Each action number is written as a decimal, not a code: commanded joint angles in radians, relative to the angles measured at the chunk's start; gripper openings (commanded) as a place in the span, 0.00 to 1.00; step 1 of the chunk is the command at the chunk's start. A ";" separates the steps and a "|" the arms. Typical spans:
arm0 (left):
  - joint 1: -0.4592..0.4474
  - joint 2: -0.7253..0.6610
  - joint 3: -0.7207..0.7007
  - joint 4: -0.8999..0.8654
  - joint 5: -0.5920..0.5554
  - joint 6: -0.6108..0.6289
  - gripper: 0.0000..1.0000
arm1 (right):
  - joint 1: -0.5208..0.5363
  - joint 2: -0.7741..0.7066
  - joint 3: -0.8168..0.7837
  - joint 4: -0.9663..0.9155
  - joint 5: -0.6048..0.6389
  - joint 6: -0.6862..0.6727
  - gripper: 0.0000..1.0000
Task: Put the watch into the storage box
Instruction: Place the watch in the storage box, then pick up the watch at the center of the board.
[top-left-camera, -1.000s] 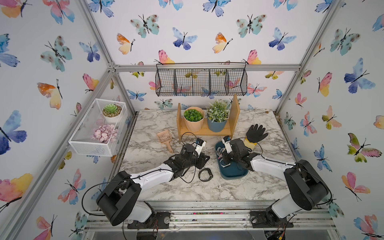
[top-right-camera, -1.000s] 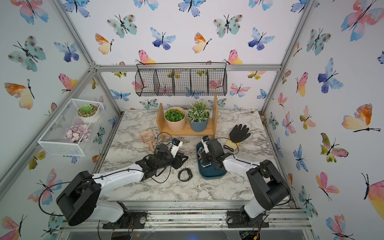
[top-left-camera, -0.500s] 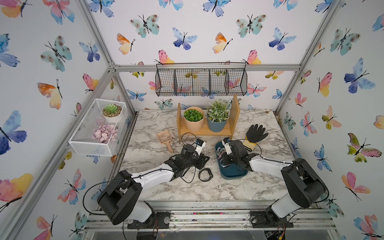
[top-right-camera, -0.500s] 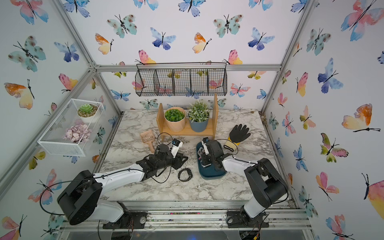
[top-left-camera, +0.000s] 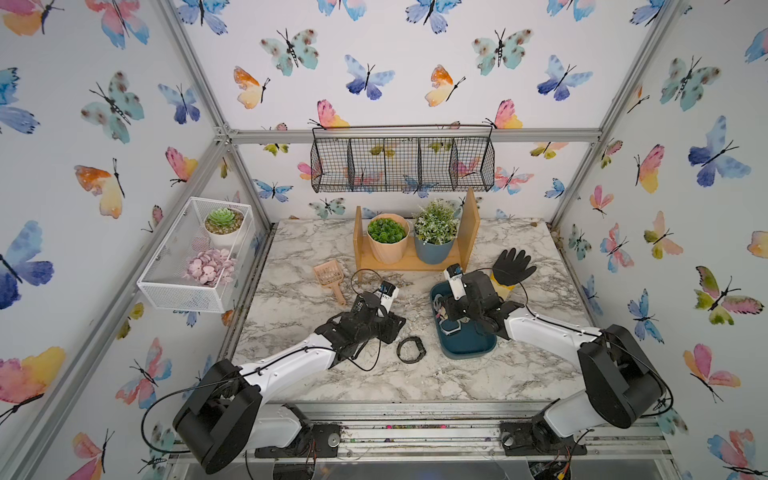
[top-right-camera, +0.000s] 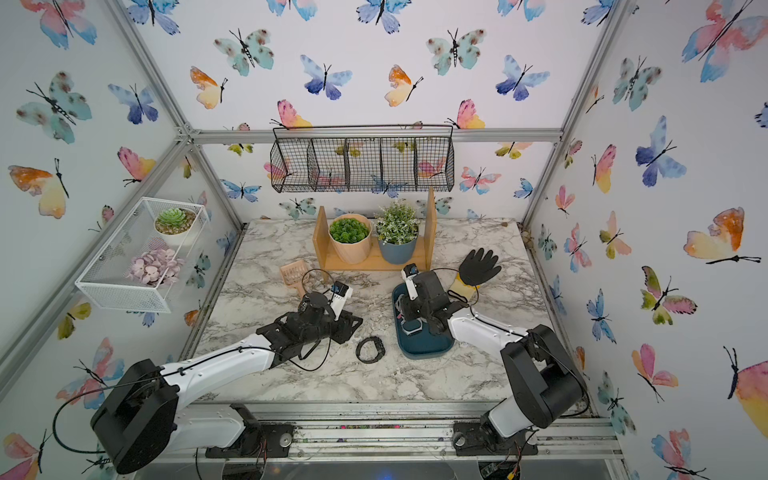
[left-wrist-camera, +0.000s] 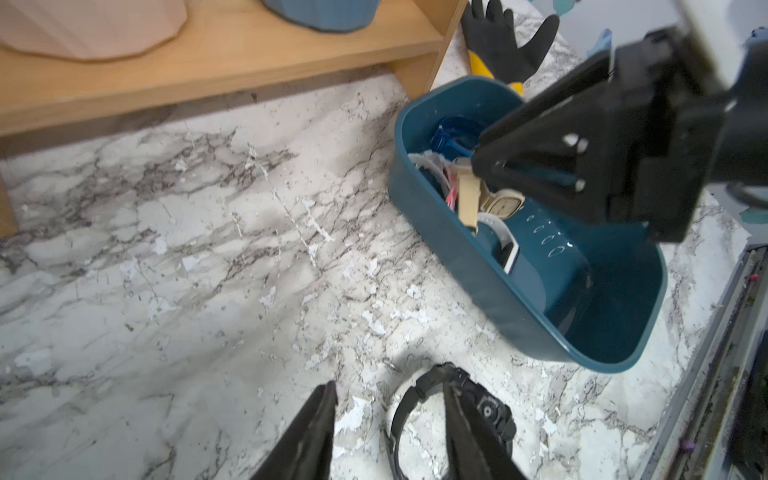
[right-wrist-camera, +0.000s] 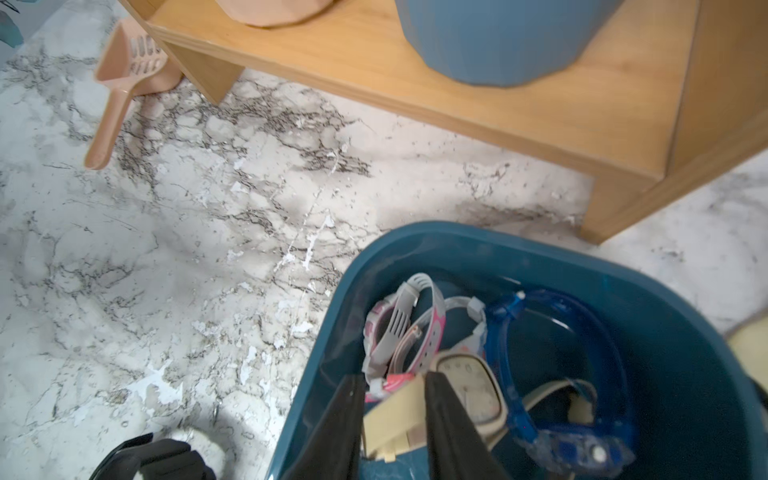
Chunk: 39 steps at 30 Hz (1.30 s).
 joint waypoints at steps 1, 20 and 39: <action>0.000 -0.024 -0.032 -0.072 -0.003 -0.023 0.47 | 0.031 -0.018 0.030 0.009 -0.034 -0.038 0.36; -0.044 0.114 -0.058 -0.040 0.035 -0.064 0.48 | 0.144 0.025 0.023 0.081 -0.085 -0.053 0.46; -0.063 0.217 -0.040 0.012 0.042 -0.073 0.36 | 0.152 0.052 0.019 0.094 -0.083 -0.056 0.47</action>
